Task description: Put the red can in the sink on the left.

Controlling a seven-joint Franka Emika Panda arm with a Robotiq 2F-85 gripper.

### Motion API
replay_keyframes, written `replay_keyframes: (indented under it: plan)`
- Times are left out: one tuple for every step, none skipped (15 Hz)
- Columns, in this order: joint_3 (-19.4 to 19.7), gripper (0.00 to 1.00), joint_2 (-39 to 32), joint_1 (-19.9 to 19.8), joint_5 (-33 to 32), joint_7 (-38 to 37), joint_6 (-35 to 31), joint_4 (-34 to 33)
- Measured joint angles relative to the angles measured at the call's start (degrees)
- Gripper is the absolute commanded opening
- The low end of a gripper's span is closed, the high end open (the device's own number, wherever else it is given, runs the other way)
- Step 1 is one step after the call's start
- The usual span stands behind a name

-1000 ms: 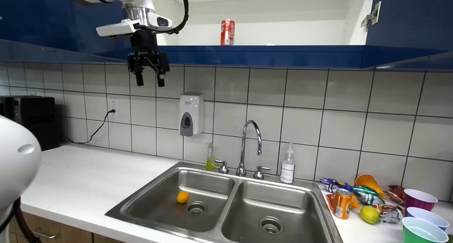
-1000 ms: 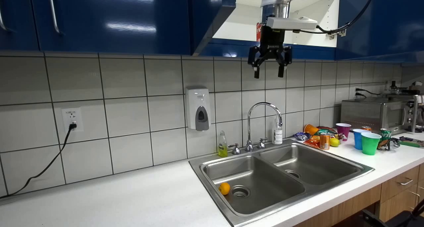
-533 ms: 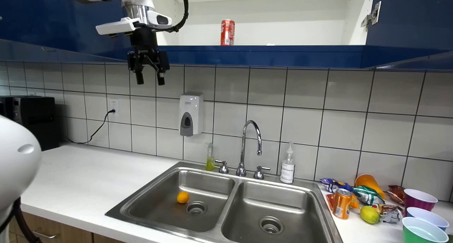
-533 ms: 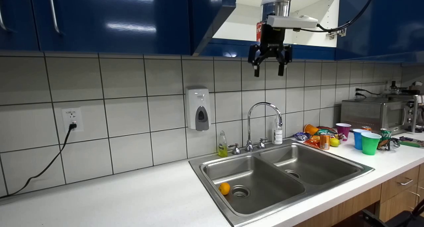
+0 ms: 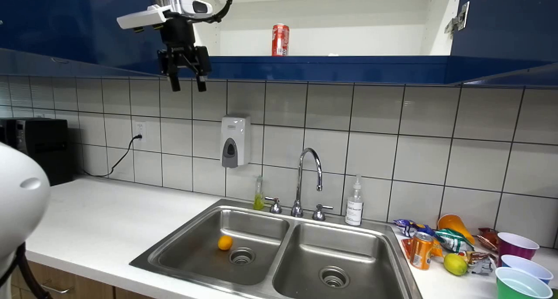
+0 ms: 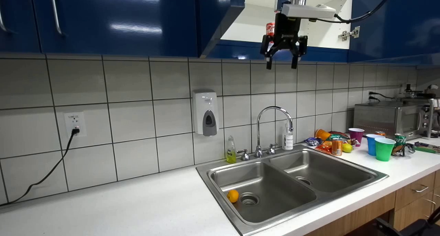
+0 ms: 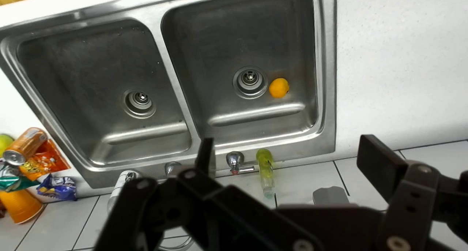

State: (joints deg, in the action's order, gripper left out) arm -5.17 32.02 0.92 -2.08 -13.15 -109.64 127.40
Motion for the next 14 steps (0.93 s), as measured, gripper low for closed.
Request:
replay_keyframes:
  plan:
    - [0.02,1.00,0.37,-0.24,-0.34,-0.11,0.20,-0.31]
    - [0.05,1.00,0.76,-0.54,-0.66,-0.27,0.37,-0.61]
    - [0.07,1.00,1.15,-0.91,-0.92,-0.39,0.54,-0.91]
    - [0.08,1.00,1.54,-1.32,-1.21,-0.48,0.72,-1.24]
    - [0.14,1.00,1.94,-1.73,-1.51,-0.61,0.85,-1.57]
    - [0.27,1.00,2.35,-2.14,-1.80,-0.85,0.98,-1.87]
    - [0.45,1.00,2.73,-2.55,-2.09,-1.03,1.09,-2.12]
    - [0.66,1.00,3.05,-2.94,-2.35,-1.19,1.21,-2.31]
    - [0.91,1.00,3.34,-3.35,-2.49,-1.33,1.36,-2.46]
    - [1.22,1.00,3.55,-3.71,-2.53,-1.40,1.54,-2.61]
    - [1.51,1.00,3.76,-4.11,-2.55,-1.49,1.73,-2.73]
    - [1.87,1.00,3.95,-4.55,-2.55,-1.57,1.90,-2.78]
    - [2.29,1.00,4.10,-4.94,-2.55,-1.59,2.07,-2.80]
    - [2.73,1.00,4.22,-5.36,-2.55,-1.60,2.20,-2.80]
